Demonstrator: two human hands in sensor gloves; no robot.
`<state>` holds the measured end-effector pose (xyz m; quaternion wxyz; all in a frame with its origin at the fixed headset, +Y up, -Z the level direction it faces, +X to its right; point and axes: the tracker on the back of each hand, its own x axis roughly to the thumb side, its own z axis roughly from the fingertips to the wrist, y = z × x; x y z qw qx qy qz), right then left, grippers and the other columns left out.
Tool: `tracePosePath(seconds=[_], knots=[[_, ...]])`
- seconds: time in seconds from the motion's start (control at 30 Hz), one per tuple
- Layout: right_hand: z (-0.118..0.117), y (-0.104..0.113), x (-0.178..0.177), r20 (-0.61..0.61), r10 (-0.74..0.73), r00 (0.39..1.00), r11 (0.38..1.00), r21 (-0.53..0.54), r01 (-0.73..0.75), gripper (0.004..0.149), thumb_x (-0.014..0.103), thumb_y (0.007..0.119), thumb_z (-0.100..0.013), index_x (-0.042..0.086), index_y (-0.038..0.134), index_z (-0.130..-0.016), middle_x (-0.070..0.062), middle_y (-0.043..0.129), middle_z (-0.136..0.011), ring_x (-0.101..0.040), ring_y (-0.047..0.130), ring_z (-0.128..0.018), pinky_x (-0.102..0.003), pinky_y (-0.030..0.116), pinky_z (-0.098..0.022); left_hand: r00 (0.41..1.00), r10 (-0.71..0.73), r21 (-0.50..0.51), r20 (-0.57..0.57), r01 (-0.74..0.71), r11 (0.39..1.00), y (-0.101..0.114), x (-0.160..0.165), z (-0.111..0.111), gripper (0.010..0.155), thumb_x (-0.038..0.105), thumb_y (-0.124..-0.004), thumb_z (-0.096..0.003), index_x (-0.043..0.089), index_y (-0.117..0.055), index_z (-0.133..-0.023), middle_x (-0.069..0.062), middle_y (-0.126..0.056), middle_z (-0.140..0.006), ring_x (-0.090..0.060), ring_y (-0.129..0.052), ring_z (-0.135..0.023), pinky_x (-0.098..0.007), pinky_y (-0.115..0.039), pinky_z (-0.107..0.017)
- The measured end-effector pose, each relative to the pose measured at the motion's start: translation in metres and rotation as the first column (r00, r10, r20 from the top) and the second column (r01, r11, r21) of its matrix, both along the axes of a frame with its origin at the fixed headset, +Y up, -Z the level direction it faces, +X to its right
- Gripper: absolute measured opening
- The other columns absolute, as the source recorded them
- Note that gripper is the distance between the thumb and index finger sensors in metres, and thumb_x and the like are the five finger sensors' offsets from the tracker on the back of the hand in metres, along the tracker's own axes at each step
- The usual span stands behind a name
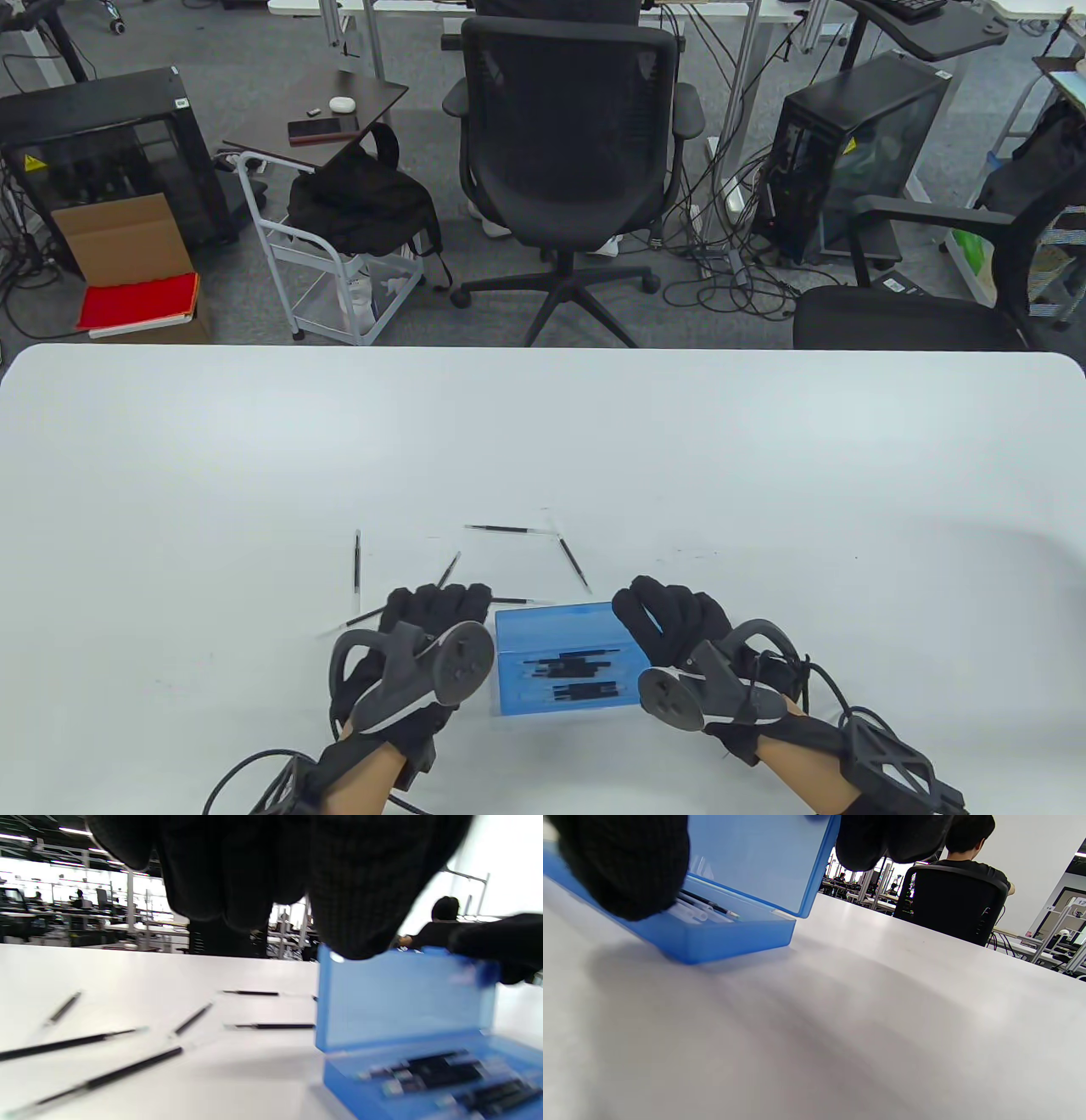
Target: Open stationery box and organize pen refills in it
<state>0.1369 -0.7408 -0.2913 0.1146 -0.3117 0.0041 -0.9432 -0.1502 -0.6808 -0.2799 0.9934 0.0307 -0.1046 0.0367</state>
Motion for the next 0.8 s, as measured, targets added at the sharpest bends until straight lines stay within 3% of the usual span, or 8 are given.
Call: tracePosePath(seconds=[0.13,0.33,0.8], knots=[[-0.001,0.000,0.001,-0.001,-0.004,1.000,1.000,-0.005,0.004,0.117,0.056,0.086,-0.039,0.013,0.011,-0.117,-0.028,0.022,-0.123,-0.050,0.059,-0.106,-0.063,0.058,-0.078,0.988,-0.061,-0.009,-0.144,0.061,0.998,0.000,-0.022,0.001,0.052,0.035,-0.096,-0.0433,0.024,-0.086,-0.093,-0.003,-0.099,-0.091,-0.032,-0.100,-0.083,-0.059,-0.067,-0.077],[0.000,0.000,0.001,-0.006,0.000,1.000,1.000,0.000,0.000,0.116,0.056,0.085,-0.040,0.012,0.010,-0.117,-0.029,0.022,-0.123,-0.050,0.060,-0.106,-0.063,0.058,-0.078,0.953,-0.211,-0.071,-0.218,0.200,0.977,-0.033,-0.042,-0.004,0.046,0.032,-0.098,-0.0421,0.027,-0.090,-0.087,0.000,-0.104,-0.084,-0.027,-0.104,-0.077,-0.057,-0.070,-0.077],[0.001,-0.002,0.002,-0.013,-0.011,1.000,1.000,-0.002,0.011,0.116,0.054,0.086,-0.040,0.012,0.010,-0.117,-0.029,0.022,-0.123,-0.050,0.061,-0.105,-0.063,0.059,-0.078,0.968,-0.216,-0.062,-0.127,0.209,0.976,-0.060,-0.037,-0.023,0.047,0.033,-0.098,-0.0411,0.030,-0.088,-0.087,0.003,-0.101,-0.086,-0.024,-0.101,-0.080,-0.056,-0.068,-0.079]])
